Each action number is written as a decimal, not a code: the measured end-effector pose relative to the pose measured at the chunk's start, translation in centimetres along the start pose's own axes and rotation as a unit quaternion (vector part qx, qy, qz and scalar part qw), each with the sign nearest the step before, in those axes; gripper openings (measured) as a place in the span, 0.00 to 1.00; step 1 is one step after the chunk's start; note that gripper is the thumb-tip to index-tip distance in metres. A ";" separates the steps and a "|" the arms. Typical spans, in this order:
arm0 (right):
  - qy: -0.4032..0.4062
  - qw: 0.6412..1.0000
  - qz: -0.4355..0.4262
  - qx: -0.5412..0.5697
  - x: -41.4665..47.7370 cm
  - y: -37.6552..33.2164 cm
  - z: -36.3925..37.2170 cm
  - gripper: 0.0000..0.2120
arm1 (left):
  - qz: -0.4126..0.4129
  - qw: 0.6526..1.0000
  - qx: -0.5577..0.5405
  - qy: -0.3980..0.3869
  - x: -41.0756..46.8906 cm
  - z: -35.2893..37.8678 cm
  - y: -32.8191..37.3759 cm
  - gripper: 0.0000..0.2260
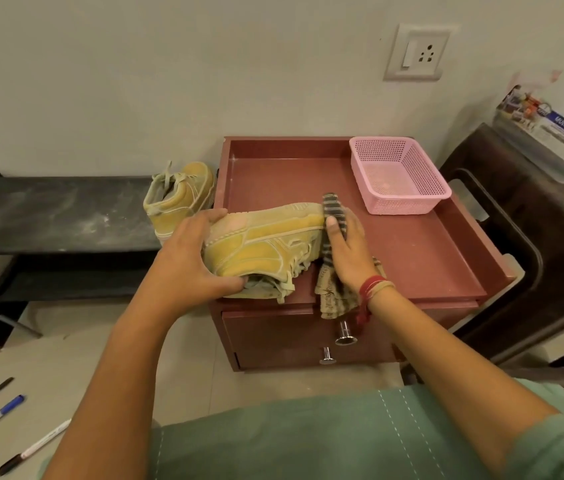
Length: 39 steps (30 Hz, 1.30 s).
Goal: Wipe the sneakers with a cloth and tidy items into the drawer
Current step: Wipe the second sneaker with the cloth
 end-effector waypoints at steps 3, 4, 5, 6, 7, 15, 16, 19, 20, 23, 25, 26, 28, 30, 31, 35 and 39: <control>-0.024 0.993 -0.087 -0.076 -1.6 -1.4 1.3 0.24 | 0.002 1.000 0.004 -0.001 -0.1 -0.1 0.0 0.41; -0.031 0.990 -0.111 -0.086 -1.8 -1.5 1.8 0.24 | 0.002 1.000 0.005 0.001 0.0 -0.1 0.0 0.41; -0.032 0.991 -0.109 -0.073 -1.5 -1.0 1.7 0.23 | 0.001 1.000 0.004 0.002 0.0 -0.1 0.0 0.41; -0.028 0.996 -0.078 -0.033 -0.7 -0.2 1.1 0.22 | -0.001 1.000 0.003 0.002 -0.1 -0.1 0.0 0.41; -0.024 0.999 -0.023 0.028 0.3 0.7 0.5 0.20 | -0.002 1.000 0.001 0.003 -0.1 -0.2 0.0 0.41; 0.013 0.989 -0.140 0.034 -4.3 -9.3 0.4 0.21 | -0.004 0.998 -0.055 0.022 -0.3 -0.3 0.3 0.57; -0.025 0.982 -0.185 0.001 -5.6 -11.3 1.9 0.22 | 0.001 0.998 -0.058 0.026 -0.3 -0.3 0.5 0.58; -0.107 0.938 -0.266 -0.193 -7.7 -12.9 6.8 0.21 | 0.015 0.998 -0.049 0.036 -0.3 -0.4 1.0 0.55; -0.115 0.927 -0.268 -0.234 -7.5 -12.5 7.5 0.21 | 0.014 0.998 -0.046 0.041 -0.3 -0.4 1.0 0.55; -0.108 0.935 -0.250 -0.228 -6.1 -10.8 7.0 0.23 | 0.009 0.997 -0.063 0.046 -0.3 -0.5 0.7 0.55; -0.087 0.947 -0.216 -0.223 -4.6 -8.7 5.7 0.27 | 0.002 0.997 -0.060 0.048 -0.4 -0.6 0.5 0.52; -0.067 0.950 -0.202 -0.230 -3.9 -7.7 4.9 0.29 | 0.001 0.998 -0.050 0.048 -0.4 -0.7 0.7 0.49; -0.033 0.957 -0.165 -0.235 -2.5 -5.2 3.2 0.29 | -0.009 0.999 -0.027 0.046 -0.2 -0.8 0.7 0.41; -0.034 0.974 -0.109 -0.194 -0.9 -2.5 1.8 0.27 | -0.038 0.998 -0.016 0.042 -0.1 -0.8 0.6 0.35; -0.035 0.986 -0.068 -0.147 0.1 -1.0 1.2 0.26 | -0.049 0.998 -0.015 0.043 -0.1 -0.8 0.5 0.33; -0.011 0.999 0.047 -0.017 1.5 0.5 -1.0 0.28 | -0.054 0.997 -0.020 0.047 -0.1 -0.8 0.5 0.31; -0.020 0.992 -0.110 -0.056 -1.0 -3.5 0.7 0.23 | -0.052 0.997 -0.029 0.050 -0.2 -0.8 0.5 0.31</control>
Point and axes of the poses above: each hand's wrist, its own x-axis towards the middle knuckle, its own z-axis out of the palm, y = z × x, the point moved 7 cm from there along x, towards the middle knuckle, and after that the axes turned 11 degrees about z, right-handed, at the moved point
